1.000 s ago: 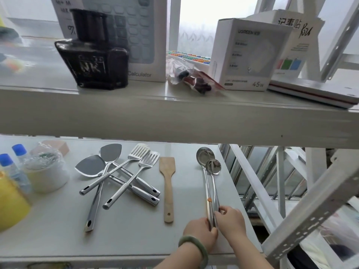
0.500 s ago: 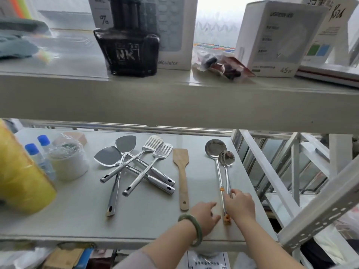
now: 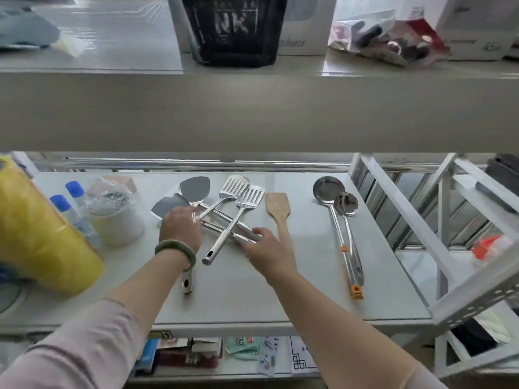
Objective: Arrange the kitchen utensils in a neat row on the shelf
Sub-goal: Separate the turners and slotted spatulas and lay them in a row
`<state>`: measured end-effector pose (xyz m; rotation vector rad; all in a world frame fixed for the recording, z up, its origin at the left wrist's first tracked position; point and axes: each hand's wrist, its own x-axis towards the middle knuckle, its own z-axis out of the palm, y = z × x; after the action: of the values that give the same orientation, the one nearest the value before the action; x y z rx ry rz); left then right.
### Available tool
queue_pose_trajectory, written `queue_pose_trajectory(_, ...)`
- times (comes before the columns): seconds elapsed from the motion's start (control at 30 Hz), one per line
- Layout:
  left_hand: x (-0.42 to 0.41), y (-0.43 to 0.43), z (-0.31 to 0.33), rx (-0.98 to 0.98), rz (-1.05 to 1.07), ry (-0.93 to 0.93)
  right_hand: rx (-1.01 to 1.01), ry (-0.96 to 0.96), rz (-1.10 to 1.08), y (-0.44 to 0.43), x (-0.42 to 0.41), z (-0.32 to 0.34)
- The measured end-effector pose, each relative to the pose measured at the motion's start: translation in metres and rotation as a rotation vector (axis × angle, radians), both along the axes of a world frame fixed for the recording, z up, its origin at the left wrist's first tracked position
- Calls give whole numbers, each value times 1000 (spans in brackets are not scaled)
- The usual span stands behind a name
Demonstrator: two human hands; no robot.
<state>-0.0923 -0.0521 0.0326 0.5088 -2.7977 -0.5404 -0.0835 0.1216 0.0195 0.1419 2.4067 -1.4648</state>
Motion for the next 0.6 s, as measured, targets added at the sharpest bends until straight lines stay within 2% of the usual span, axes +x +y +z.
queue_pose_trajectory(0.1, -1, -20, -6, 18, 104, -196, -281, -207, -76, -41, -1, -8)
queue_pose_trajectory(0.2, -2, -23, -14, 154, 113, -339, -391, -319, -97, -61, -5, -9)
queue_pose_trajectory(0.33, -5, -15, -16, 216, 75, -363, -530, -408, -200, -69, -13, -10)
queue_pose_trajectory(0.37, -7, -11, -15, 224, 73, -362, -515, -400, -208, -69, -13, -9)
queue_pose_trajectory(0.53, -4, 21, -5, 325, 89, -331, -116, -172, -195, -53, -13, 2)
queue_pose_trajectory(0.6, 1, 39, -6, 384, 93, -289, -20, -85, -195, -41, -14, 3)
